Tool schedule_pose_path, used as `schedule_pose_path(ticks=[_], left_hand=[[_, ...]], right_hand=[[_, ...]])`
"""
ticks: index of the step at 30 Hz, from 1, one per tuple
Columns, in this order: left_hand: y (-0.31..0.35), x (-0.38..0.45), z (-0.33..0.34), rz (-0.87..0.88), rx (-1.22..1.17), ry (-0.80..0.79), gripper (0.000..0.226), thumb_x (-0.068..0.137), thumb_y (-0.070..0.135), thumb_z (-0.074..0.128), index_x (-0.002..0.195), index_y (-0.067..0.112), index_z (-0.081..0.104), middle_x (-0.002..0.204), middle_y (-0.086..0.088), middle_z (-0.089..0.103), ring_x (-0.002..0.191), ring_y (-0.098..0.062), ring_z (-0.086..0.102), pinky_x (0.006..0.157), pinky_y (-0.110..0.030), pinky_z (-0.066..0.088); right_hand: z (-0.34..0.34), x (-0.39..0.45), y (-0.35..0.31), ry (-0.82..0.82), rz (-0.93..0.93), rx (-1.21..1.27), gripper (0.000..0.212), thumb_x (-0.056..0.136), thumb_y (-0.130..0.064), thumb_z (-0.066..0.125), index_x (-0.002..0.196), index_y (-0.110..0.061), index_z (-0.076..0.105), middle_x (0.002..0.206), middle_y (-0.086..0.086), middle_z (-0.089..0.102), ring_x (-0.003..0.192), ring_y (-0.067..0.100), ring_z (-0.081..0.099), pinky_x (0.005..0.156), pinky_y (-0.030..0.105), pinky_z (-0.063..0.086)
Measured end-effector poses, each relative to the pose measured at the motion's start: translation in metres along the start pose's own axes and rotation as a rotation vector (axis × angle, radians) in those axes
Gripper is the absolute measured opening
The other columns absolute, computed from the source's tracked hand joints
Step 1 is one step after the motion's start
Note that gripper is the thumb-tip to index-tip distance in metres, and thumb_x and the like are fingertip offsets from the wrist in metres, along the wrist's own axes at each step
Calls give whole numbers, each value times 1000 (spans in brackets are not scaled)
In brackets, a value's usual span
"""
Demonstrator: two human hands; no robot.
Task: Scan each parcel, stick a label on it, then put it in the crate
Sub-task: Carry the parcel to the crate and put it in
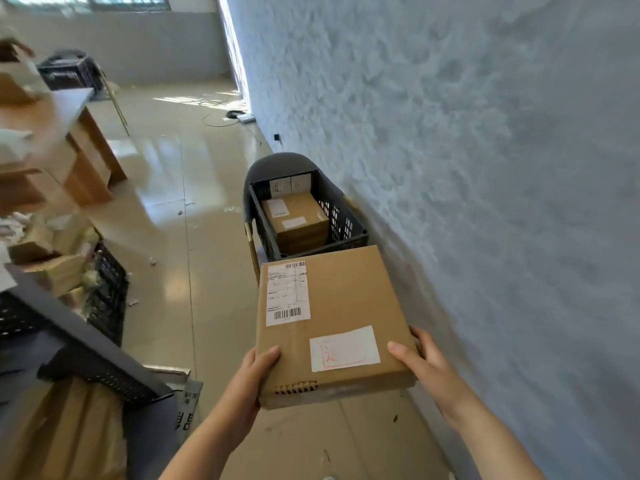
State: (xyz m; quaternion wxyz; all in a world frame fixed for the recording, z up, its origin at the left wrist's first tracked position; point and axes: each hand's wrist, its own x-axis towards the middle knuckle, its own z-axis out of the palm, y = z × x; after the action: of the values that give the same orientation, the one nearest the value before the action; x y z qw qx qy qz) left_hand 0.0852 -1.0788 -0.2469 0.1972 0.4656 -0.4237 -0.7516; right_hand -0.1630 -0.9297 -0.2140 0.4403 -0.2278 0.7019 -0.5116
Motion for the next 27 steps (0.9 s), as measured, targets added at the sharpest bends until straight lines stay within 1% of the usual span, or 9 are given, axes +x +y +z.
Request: schedule_pose_path(ticks=[4,7,11,13,17,19,22,24,27], left_hand=[[34,67,-2,-11,-43,53,49,87,42,64,130,22,52,108,-3,75,96,-22,71,72,-35,53],[59,117,-6,-5,-29,75,51,86,46,67,129,22,52,109,-3,75,99,-24,71,77,-37,53],[91,193,-11,-11,-13,89,44,92,42,62,130,21,51,108,-4,76,97,-24,72,76,-37,55],[108,231,-12,-8,12,80,53,86,49,68,129,22,51,109,-2,75,98,-23,73,79,-39,56],[145,307,-15,-10,49,74,84,62,65,72,133,28,48,117,2,72,103,-19,71,92,-42,56],[159,343,-15,-22,63,75,88,60,68,72,135,29,47,120,2,70,105,-17,70,96,-43,55],[173,399,-13,-62,76,97,79,74,65,70,139,29,43,123,3,67,108,-17,68,99,-44,53],[180,434,-12,-82,60,120,66,87,54,65,142,27,39,125,2,65,110,-18,66,99,-43,52],[188,481,-7,-88,24,177,60,93,44,61,145,26,35,125,1,64,108,-19,67,91,-39,56]], right_hand=[[3,82,-30,-45,43,-25,55,92,-37,64,140,-26,40,127,-9,60,104,2,60,68,11,48],[9,139,-48,-80,65,-76,65,88,-47,65,144,-29,38,128,-9,60,110,6,60,79,20,47],[15,216,-66,-84,109,-91,60,90,-46,64,142,-31,38,125,-8,61,107,10,62,77,23,49],[17,256,-75,-83,127,-86,58,91,-44,64,141,-29,40,124,-6,63,106,12,63,77,26,50],[21,340,-91,-59,174,-75,64,89,-39,68,144,-24,40,125,0,63,106,18,65,84,33,53],[25,382,-100,-48,202,-71,62,90,-35,67,145,-23,39,125,2,62,106,19,64,83,33,53],[30,445,-107,-44,238,-77,60,91,-36,66,144,-24,40,123,1,64,108,19,63,85,33,52],[33,485,-109,-38,263,-78,59,92,-35,64,144,-24,40,122,1,63,108,20,62,84,33,52],[42,544,-111,-32,314,-72,57,93,-30,62,144,-23,39,120,4,63,107,23,62,81,35,53]])
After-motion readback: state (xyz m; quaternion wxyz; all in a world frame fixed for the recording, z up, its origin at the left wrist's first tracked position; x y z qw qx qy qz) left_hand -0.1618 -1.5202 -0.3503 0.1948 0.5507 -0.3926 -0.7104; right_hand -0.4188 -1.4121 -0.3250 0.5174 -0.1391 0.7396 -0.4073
